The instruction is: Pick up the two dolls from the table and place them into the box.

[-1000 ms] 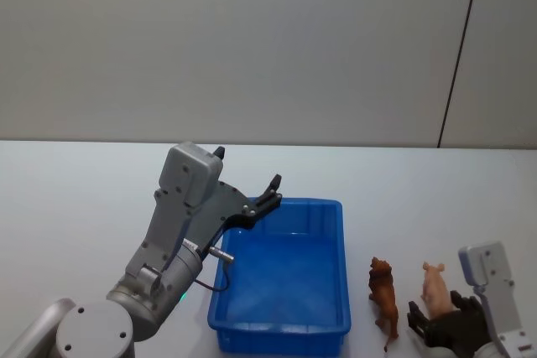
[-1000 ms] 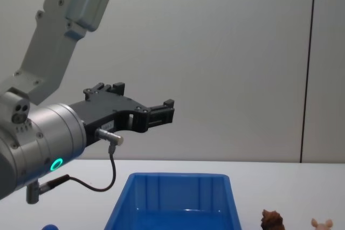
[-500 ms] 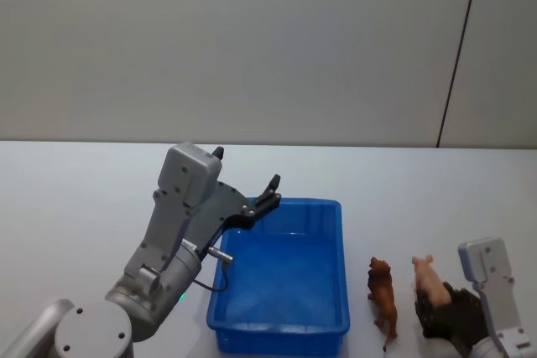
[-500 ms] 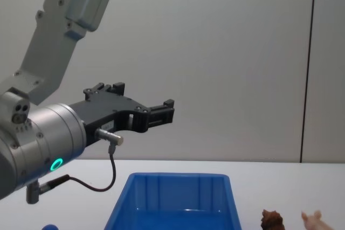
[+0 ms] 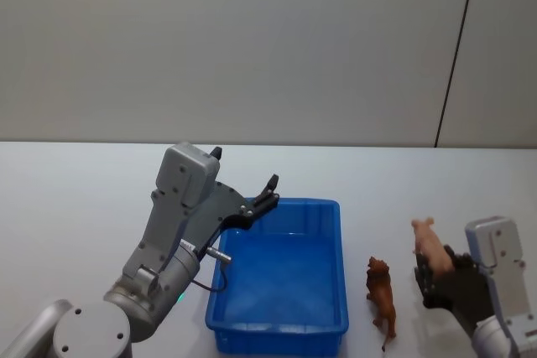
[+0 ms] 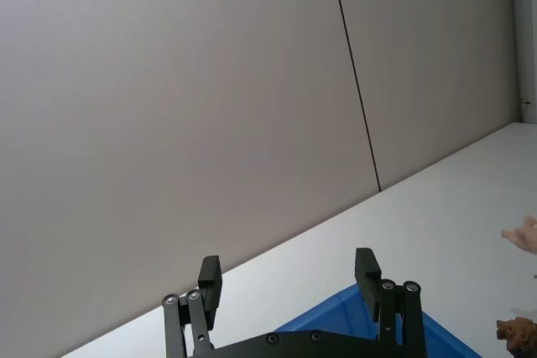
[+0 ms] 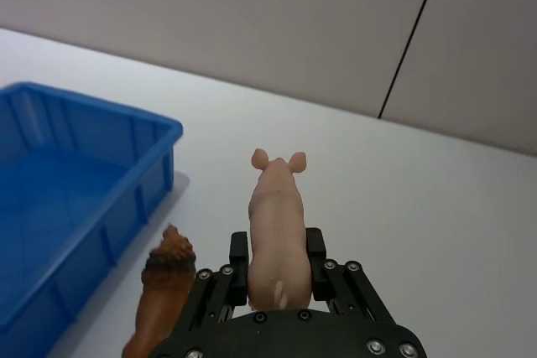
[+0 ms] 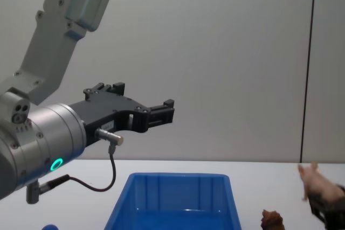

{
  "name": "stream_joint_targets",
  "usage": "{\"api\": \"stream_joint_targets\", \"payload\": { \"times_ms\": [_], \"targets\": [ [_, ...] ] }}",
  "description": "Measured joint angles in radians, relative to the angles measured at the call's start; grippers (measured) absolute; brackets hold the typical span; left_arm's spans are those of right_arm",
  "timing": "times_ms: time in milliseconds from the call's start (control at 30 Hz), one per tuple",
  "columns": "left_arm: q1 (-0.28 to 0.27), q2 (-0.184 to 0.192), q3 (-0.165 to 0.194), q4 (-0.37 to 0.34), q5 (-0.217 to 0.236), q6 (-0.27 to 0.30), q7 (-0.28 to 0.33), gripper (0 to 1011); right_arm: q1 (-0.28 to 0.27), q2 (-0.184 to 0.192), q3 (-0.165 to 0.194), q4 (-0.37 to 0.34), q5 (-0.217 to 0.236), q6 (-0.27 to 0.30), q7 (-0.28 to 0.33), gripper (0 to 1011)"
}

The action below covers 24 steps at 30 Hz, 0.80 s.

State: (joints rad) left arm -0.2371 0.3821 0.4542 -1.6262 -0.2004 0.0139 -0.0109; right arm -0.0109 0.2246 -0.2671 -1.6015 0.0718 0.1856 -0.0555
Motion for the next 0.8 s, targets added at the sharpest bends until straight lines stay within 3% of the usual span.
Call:
{"api": "stream_joint_targets", "payload": {
  "times_ms": [400, 800],
  "targets": [
    [0.0, 0.0, 0.0, 0.0, 0.0, 0.0, 0.0, 1001, 0.028, 0.001, 0.001, -0.026, -0.024, -0.087, 0.118, 387],
    [0.0, 0.0, 0.0, 0.0, 0.0, 0.0, 0.0, 1001, 0.087, -0.024, -0.015, 0.017, -0.028, -0.105, 0.269, 387]
  ]
}}
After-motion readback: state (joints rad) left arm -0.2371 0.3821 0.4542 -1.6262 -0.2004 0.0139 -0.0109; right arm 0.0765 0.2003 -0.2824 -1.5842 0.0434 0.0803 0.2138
